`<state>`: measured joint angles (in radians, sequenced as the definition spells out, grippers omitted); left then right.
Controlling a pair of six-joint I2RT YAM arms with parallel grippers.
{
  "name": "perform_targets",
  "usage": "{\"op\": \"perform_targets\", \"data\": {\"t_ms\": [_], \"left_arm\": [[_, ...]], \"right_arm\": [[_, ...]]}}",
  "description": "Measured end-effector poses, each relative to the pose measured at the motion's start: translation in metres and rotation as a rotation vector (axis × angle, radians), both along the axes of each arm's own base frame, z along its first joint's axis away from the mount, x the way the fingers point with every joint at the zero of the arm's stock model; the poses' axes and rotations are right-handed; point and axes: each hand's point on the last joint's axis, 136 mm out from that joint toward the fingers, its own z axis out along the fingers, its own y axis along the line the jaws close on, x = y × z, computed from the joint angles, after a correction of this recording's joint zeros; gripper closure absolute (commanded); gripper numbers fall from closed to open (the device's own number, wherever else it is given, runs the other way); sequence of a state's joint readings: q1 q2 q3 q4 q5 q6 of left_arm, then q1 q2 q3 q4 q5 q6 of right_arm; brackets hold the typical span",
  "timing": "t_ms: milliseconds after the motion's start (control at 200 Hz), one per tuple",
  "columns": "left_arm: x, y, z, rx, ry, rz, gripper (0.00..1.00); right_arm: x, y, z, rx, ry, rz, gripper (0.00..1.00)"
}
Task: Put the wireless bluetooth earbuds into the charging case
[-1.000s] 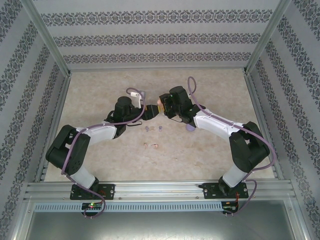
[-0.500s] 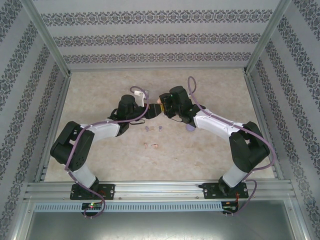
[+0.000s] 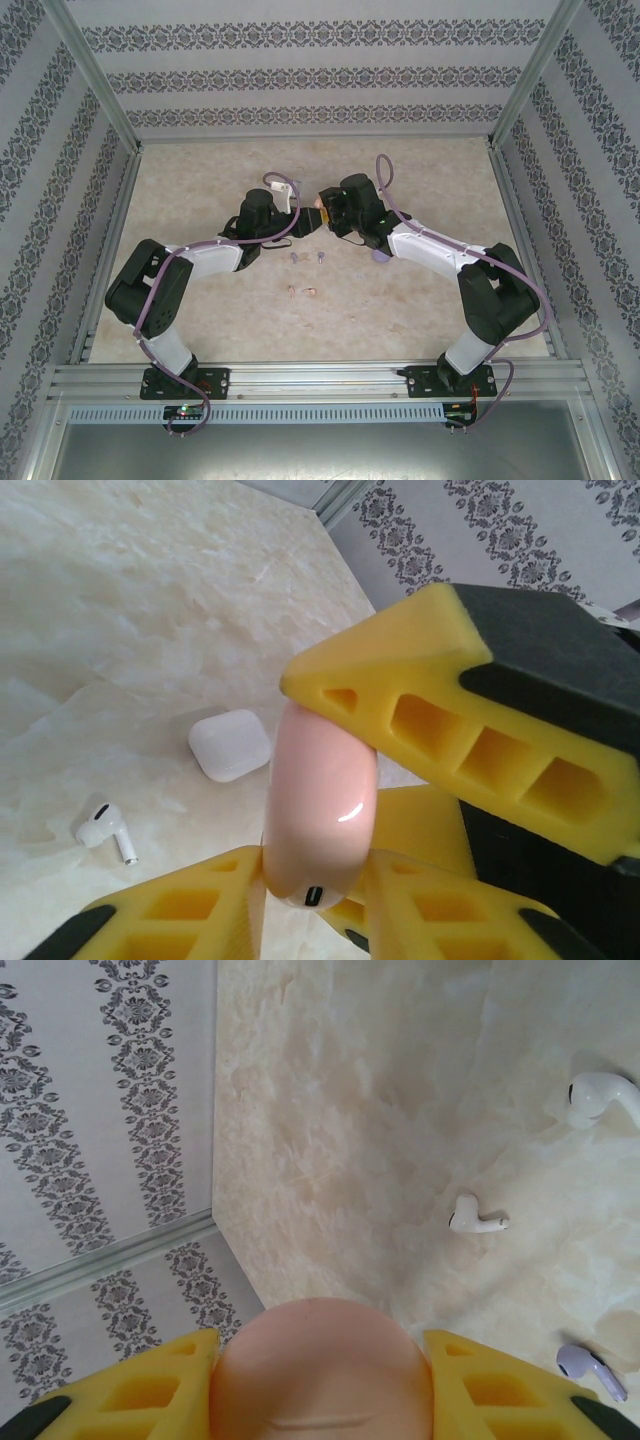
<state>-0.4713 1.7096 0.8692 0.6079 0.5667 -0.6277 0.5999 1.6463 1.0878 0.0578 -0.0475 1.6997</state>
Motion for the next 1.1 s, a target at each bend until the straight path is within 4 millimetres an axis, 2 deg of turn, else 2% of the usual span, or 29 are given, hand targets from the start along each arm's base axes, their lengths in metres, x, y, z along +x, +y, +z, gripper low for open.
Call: {"op": "perform_targets", "data": {"t_ms": [115, 235, 280, 350, 430, 844, 979, 1104], "left_arm": [[0.001, 0.0, 0.001, 0.0, -0.002, 0.001, 0.8], [0.001, -0.001, 0.001, 0.002, -0.003, -0.002, 0.83], [0.001, -0.001, 0.001, 0.002, -0.002, -0.003, 0.81], [0.001, -0.002, 0.001, 0.004, -0.003, -0.007, 0.72], [0.003, -0.002, 0.002, 0.004, -0.002, -0.006, 0.68], [0.006, -0.005, 0.007, -0.001, -0.021, 0.003, 0.63], [0.008, -0.004, 0.01, -0.006, -0.029, 0.015, 0.69], [0.009, -0.004, 0.01, -0.004, -0.033, 0.018, 0.79]], "right_arm": [[0.0, -0.001, 0.001, 0.001, -0.003, -0.003, 0.63], [0.0, -0.002, 0.001, 0.003, -0.006, -0.005, 0.63], [0.0, -0.002, 0.001, 0.002, -0.008, -0.006, 0.63], [0.0, -0.003, 0.002, 0.003, -0.009, -0.007, 0.63], [0.0, -0.002, 0.002, 0.005, -0.013, -0.006, 0.63], [0.0, -0.001, 0.004, 0.014, -0.021, -0.002, 0.63], [0.0, -0.001, 0.006, 0.019, -0.028, -0.002, 0.63], [-0.001, -0.002, 0.007, 0.021, -0.031, -0.003, 0.63]]}}
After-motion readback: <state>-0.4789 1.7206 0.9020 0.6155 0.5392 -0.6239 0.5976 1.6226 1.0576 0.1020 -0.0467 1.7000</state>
